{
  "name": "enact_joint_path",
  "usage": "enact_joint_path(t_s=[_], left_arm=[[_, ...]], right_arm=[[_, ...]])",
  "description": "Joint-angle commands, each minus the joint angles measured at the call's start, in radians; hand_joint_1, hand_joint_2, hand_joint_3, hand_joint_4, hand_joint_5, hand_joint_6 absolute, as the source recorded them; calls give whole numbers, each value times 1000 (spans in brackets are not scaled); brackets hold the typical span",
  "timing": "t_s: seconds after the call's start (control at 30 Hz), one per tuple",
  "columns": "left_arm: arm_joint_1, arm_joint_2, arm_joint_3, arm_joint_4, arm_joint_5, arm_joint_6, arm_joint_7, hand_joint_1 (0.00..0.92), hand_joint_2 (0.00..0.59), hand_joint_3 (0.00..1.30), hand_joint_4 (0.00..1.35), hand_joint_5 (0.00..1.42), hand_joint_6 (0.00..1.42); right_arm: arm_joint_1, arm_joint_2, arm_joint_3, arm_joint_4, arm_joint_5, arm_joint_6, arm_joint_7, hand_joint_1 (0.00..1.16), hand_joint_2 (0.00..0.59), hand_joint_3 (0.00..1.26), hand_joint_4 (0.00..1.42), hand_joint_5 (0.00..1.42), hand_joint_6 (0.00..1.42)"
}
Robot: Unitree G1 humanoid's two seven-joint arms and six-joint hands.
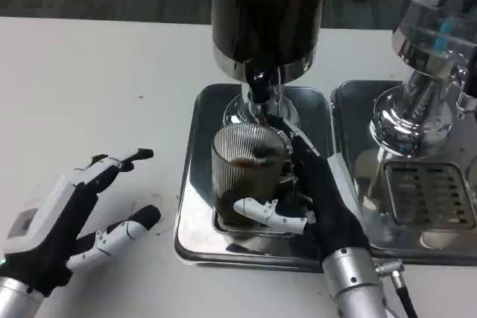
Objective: Grasp the cup under the faucet to collect the drink, then remove the cup.
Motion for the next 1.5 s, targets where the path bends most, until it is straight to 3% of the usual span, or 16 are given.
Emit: enact_joint_path(t_s=[0.03, 0.63, 1.07, 1.5], left_arm=[[9, 11, 1, -10, -11, 5, -11, 0, 158, 253, 194, 247, 101], [-9, 9, -6, 7, -11, 2, -21, 0, 158, 259, 203, 247, 91], [-20, 8, -14, 9, 3, 1, -18, 0, 158, 262, 204, 247, 90], [-27, 12, -21, 2, 18, 3, -19, 0, 158, 263, 195, 247, 90]], right_arm=[[9, 18, -2, -2, -5, -12, -28, 986, 219, 200, 478, 614, 812], [24, 24, -1, -40, -26, -41, -104, 1020, 222, 248, 507, 747, 1009], [52, 28, -7, -60, -59, -64, -189, 1031, 232, 280, 518, 778, 1058], [85, 21, -7, -96, -71, -71, -222, 1030, 234, 295, 523, 795, 1101]])
